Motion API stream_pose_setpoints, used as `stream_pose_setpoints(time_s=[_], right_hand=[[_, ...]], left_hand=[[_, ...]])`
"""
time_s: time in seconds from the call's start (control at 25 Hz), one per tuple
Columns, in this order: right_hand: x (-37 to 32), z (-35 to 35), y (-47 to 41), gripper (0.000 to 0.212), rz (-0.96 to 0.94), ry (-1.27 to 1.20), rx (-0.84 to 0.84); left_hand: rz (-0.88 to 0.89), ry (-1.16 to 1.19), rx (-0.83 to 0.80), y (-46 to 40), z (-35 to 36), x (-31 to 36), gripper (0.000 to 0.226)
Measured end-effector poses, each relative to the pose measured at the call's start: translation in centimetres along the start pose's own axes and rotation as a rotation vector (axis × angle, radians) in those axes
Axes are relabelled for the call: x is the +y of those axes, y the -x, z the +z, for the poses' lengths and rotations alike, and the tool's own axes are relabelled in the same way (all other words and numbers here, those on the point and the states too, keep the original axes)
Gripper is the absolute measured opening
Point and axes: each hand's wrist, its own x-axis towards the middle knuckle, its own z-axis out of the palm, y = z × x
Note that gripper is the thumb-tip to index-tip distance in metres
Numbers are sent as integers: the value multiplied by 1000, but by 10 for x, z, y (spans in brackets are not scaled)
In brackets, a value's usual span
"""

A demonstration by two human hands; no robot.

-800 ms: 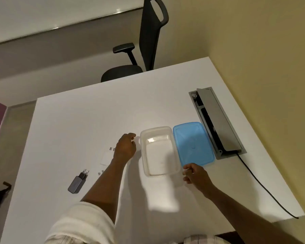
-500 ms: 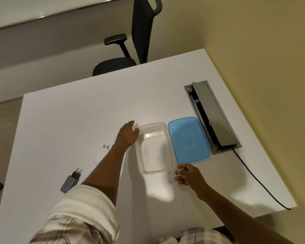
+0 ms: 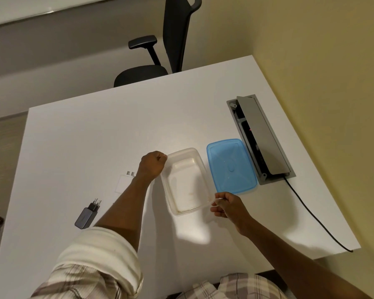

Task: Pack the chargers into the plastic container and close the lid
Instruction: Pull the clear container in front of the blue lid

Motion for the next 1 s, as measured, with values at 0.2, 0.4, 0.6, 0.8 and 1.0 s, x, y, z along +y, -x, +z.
stream_pose_setpoints(time_s=[0.2, 0.4, 0.6, 0.8, 1.0], right_hand=[[-3, 5, 1, 12, -37, 20, -21], [-6, 6, 2, 15, -75, 32, -5], [-17, 3, -7, 20, -120, 136, 51], [-33, 2, -18, 20, -152, 211, 76], [-38, 4, -18, 21, -195, 269, 70]], left_hand=[[-84, 46, 47, 30, -14, -21, 30], [-170, 148, 65, 72, -20, -40, 31], [-265, 316, 69, 119, -13, -64, 23], [-325, 401, 32, 153, 4, -79, 27], [-373, 445, 12, 176, 22, -85, 26]])
